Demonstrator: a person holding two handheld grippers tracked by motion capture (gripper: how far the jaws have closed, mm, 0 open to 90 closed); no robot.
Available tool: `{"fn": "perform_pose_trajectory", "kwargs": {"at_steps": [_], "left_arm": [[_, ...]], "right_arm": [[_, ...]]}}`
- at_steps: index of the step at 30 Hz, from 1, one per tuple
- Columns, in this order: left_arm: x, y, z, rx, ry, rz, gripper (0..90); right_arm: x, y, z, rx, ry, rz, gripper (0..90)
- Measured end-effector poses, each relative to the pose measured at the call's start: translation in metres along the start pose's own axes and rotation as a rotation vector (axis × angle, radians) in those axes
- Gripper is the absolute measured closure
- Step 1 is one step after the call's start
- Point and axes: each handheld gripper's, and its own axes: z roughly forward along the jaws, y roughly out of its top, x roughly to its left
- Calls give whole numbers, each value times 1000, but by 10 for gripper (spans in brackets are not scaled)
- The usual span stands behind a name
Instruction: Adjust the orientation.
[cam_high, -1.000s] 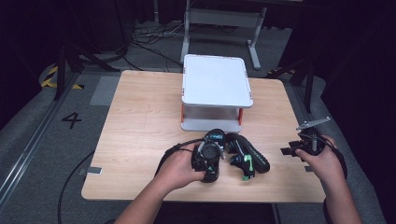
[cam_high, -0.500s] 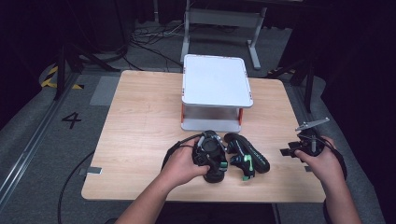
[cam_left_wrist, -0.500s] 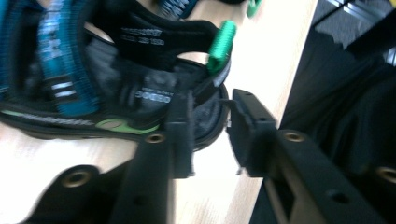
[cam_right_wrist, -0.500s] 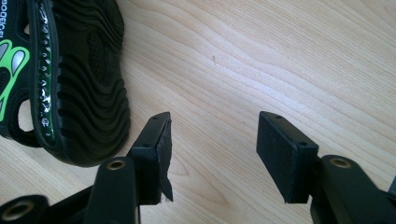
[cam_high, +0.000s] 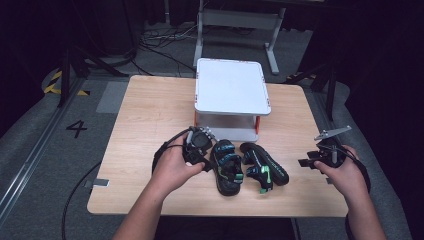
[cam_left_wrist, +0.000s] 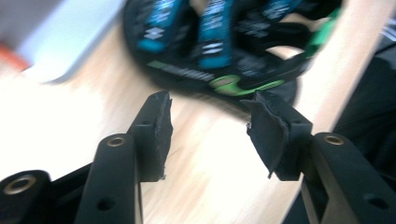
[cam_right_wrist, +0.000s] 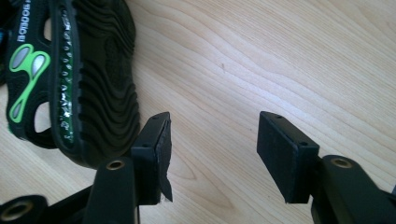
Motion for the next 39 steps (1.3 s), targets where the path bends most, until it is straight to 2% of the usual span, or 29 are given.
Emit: {"fn": "perform_pose_trajectory", "kwargs": {"at_steps": [3, 4, 7, 9, 11, 13, 16, 17, 21, 24, 26, 29, 32, 33, 34, 37, 39], "left_arm": [[10, -8, -4, 13, 31, -29, 446], [17, -13, -5, 26, 50, -50, 436], [27, -22, -6, 57, 88, -77, 409], [31, -25, -6, 67, 97, -86, 402], [38, -30, -6, 99, 103, -119, 368], [41, -33, -6, 107, 105, -136, 348], [43, -35, -5, 124, 118, -142, 316], [44, -36, -5, 126, 118, -153, 314], [46, -37, -1, 140, 107, -149, 301], [50, -39, 6, 157, 106, -161, 300], [51, -39, 7, 162, 112, -161, 300], [54, -42, 10, 169, 103, -173, 300], [54, -44, 11, 169, 100, -181, 301], [54, -44, 12, 173, 104, -175, 300], [54, -45, 12, 173, 96, -177, 301], [52, -45, 12, 180, 98, -176, 301], [52, -47, 14, 184, 89, -173, 301]], "right_arm": [[6, 2, -3, -7, -2, -20, 461], [8, 3, -4, -8, -2, -22, 461], [13, 5, -7, -14, 3, -40, 460], [15, 6, -8, -19, 1, -52, 449], [21, 8, -12, -30, -10, -68, 413], [24, 9, -14, -32, -7, -77, 413], [27, 10, -15, -35, -6, -86, 413], [29, 11, -16, -34, -6, -92, 413], [38, 13, -15, -21, 6, -132, 415], [52, 16, -11, -10, 32, -187, 434], [56, 17, -10, -5, 41, -203, 437], [71, 20, -7, -2, 74, -264, 454], [76, 22, -5, 12, 80, -277, 462], [79, 22, -4, 23, 83, -282, 467], [86, 24, -2, 46, 93, -309, 476], [92, 25, 0, 65, 98, -335, 482], [99, 26, 3, 84, 105, -380, 489]]}}
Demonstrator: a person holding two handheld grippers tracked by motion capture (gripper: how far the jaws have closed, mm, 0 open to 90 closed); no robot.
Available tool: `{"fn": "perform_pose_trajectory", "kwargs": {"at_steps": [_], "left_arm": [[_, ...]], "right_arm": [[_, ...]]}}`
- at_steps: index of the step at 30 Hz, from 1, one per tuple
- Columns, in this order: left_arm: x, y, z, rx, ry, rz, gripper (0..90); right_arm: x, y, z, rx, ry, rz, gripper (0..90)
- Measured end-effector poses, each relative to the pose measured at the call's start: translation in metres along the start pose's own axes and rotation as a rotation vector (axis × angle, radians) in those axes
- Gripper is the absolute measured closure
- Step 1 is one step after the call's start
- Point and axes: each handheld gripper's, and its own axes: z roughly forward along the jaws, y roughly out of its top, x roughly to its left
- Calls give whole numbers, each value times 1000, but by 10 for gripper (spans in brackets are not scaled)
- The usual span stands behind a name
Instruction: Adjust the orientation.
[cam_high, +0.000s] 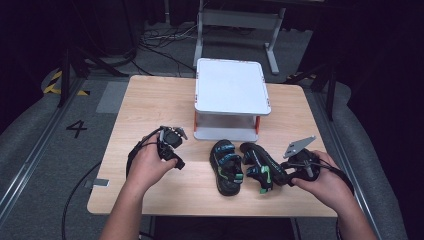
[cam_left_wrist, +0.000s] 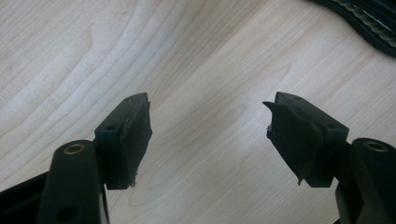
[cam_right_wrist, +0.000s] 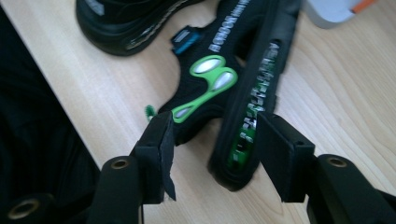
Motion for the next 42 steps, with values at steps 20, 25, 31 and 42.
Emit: {"fn": "perform_pose_trajectory", "kwargs": {"at_steps": [20, 25, 31, 42], "left_arm": [[-5, 4, 3, 9, -13, 32, 301], [-6, 7, 3, 7, -12, 39, 302], [-6, 8, 3, 3, -14, 42, 301], [-5, 8, 3, 7, -14, 42, 300]], "right_arm": [[32, 5, 39, 250, 32, 42, 521], [32, 3, 54, 283, 10, 44, 509], [29, 4, 61, 286, 3, 46, 725], [24, 9, 36, 49, 92, 73, 873]]}}
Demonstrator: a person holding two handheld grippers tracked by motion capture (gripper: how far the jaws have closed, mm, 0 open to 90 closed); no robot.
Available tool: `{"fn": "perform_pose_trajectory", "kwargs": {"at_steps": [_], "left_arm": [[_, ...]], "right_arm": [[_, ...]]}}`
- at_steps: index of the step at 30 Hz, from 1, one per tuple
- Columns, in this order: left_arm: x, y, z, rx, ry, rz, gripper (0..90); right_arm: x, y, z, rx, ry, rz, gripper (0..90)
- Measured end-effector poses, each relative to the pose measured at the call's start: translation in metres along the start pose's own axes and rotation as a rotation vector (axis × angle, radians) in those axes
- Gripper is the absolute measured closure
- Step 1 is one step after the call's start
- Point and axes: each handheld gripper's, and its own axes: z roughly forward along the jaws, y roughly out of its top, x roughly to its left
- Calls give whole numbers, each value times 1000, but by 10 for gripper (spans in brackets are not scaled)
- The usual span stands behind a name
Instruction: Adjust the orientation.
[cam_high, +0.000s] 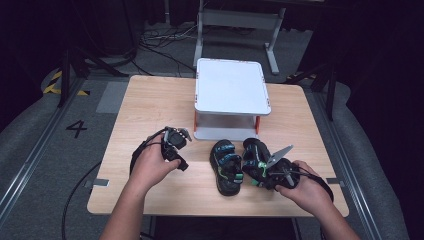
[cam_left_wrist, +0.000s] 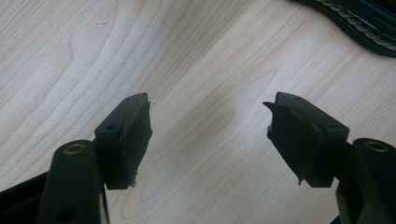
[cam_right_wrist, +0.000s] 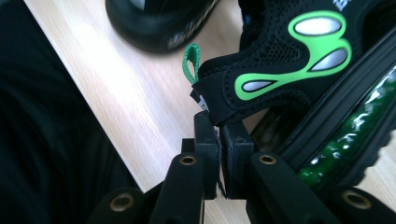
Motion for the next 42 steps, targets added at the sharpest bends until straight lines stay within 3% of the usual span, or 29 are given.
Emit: {"fn": "perform_pose_trajectory", "kwargs": {"at_steps": [3, 12, 15, 17, 19, 25, 29, 33, 35, 40, 42], "left_arm": [[0, 0, 0, 3, 2, 3, 300], [-3, 3, 2, 5, -7, 22, 299], [-3, 5, 3, -1, -5, 20, 299], [-3, 7, 3, 5, -8, 20, 300], [-3, 9, 3, 3, -7, 27, 299], [-2, 9, 2, -3, -10, 29, 300], [-1, 7, 2, -2, -8, 18, 300], [-1, 3, 2, 7, -5, 13, 300], [-1, 0, 2, 5, -4, 7, 298], [2, -7, 1, 12, 0, -23, 296], [2, -7, 0, 12, 1, -19, 296]], "right_arm": [[-8, -4, -10, -73, 16, 52, 869], [-28, -19, -30, -157, -18, 174, 870], [-36, -27, -37, -152, -89, 203, 900], [-41, -32, -37, -167, -63, 219, 900], [-43, -33, -34, -144, -107, 219, 900], [-44, -34, -30, -131, -126, 217, 884], [-45, -32, -32, -155, -140, 216, 807], [-51, -25, -32, -162, -185, 210, 634], [-55, -18, -32, -174, -182, 207, 543], [-65, -1, -28, -150, -173, 187, 438], [-70, 6, -24, -115, -179, 175, 429]]}}
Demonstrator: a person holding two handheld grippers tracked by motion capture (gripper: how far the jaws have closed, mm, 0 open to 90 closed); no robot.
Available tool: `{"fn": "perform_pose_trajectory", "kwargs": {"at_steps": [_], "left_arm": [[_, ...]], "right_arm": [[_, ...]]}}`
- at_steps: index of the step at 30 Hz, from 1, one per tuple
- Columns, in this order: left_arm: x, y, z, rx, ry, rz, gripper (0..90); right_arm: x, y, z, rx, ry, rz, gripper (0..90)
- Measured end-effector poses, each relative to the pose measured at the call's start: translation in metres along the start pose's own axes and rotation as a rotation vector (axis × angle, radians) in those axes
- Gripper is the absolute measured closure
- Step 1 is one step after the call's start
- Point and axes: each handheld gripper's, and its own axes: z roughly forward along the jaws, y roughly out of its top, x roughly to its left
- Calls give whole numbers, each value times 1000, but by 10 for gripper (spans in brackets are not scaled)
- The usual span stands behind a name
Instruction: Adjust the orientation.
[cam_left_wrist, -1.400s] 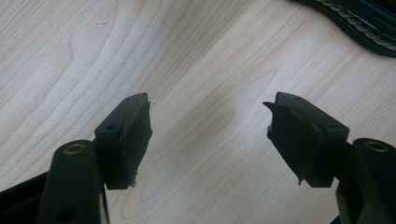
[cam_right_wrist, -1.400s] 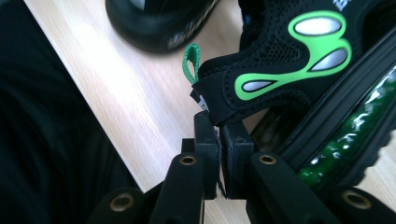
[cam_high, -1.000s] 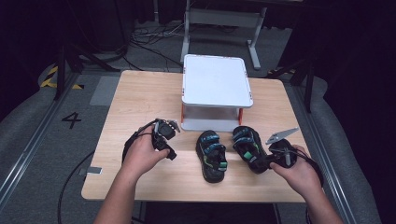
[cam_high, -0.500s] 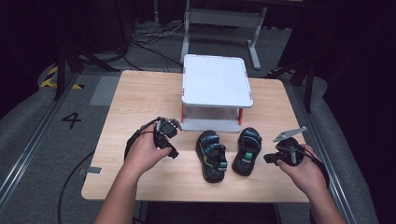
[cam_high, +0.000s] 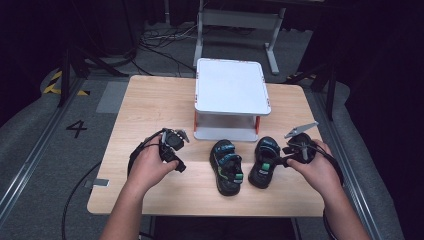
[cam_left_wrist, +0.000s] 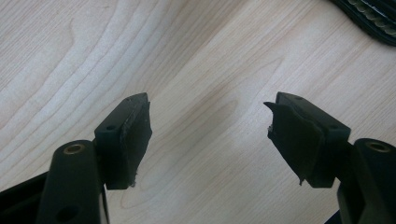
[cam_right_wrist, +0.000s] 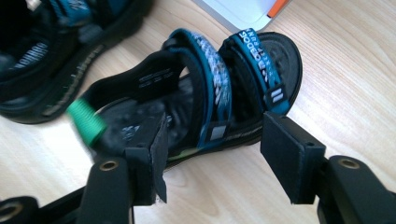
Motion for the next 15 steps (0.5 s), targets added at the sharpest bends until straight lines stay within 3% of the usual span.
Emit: {"fn": "perform_pose_trajectory", "kwargs": {"at_steps": [3, 7, 8, 11, 15], "left_arm": [[0, 0, 1, 2, 2, -3, 296], [1, 1, 2, 9, -2, 4, 296], [1, 2, 2, 10, -1, 5, 296], [1, 2, 2, 3, -5, 0, 296], [3, 3, 3, 3, -9, 1, 296]], "right_arm": [[-1, 8, 8, 18, -2, -12, 429], [3, 22, 23, 53, -27, -89, 455], [4, 24, 26, 64, -35, -104, 489], [6, 29, 32, 96, -43, -138, 697], [8, 34, 31, 108, -46, -189, 717]]}}
